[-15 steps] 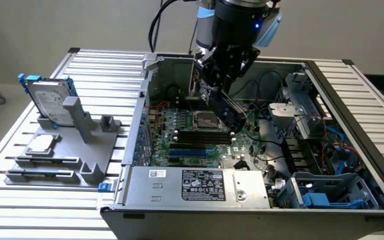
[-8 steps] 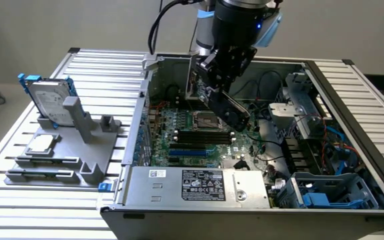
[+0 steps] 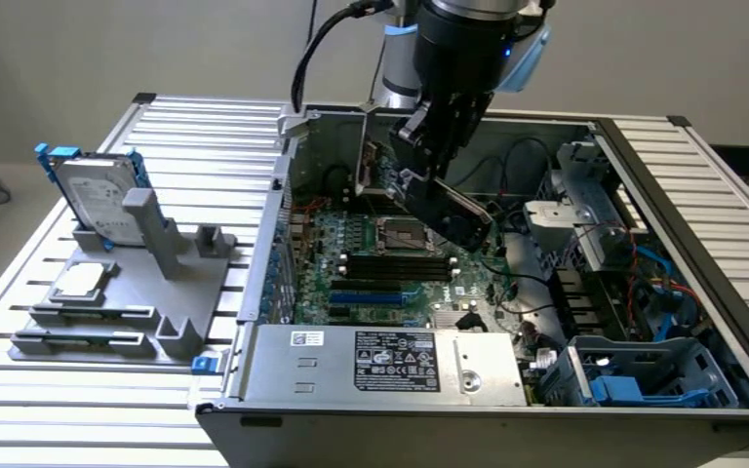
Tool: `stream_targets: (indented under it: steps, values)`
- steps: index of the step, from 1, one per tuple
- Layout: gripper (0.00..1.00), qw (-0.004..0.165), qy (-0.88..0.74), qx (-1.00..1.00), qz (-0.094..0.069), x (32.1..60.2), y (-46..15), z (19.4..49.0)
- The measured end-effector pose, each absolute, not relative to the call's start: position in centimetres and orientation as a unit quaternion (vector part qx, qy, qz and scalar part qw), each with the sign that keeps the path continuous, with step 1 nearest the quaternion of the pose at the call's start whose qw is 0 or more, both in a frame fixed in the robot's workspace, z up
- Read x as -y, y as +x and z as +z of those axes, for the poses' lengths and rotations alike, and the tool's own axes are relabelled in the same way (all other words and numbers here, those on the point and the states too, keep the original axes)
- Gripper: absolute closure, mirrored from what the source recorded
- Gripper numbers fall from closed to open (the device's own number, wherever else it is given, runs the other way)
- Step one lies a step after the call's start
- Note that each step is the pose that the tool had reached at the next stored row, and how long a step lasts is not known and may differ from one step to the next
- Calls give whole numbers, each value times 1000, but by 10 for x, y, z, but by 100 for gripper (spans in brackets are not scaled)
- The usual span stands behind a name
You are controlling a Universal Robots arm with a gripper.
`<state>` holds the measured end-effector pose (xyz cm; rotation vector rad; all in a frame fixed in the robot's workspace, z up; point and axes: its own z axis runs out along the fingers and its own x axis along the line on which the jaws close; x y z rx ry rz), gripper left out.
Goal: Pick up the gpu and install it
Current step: 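Insert the gpu into the slot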
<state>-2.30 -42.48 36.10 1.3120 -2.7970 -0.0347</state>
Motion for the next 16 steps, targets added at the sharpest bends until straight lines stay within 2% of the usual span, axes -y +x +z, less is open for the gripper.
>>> stream_targets:
  steps: [7,16]
  values:
    - [74,22,481,876,-19,425,-23,359]
    - [74,22,551,834,-20,425,-23,357]
